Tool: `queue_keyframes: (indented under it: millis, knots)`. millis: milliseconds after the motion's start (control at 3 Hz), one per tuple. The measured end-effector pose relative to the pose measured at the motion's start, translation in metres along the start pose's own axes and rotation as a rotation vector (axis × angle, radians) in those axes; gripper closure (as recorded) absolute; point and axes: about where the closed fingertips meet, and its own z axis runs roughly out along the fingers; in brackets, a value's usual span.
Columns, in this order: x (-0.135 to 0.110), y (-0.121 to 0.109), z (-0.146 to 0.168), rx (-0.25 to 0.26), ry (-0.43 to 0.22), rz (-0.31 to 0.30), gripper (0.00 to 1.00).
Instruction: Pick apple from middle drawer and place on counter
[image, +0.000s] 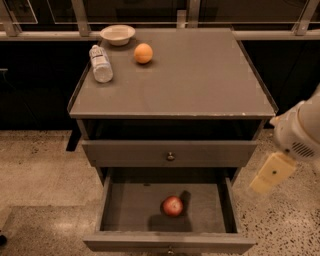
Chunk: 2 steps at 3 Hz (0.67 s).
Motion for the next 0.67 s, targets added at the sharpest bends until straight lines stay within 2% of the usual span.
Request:
queue_keyframes:
  millis: [333,667]
  knots:
    - [0.005,0.003,0.013,0.009,-0.001,0.009,0.00]
    - [0.015,0.019,-0.002,0.074,-0.023,0.100,0.00]
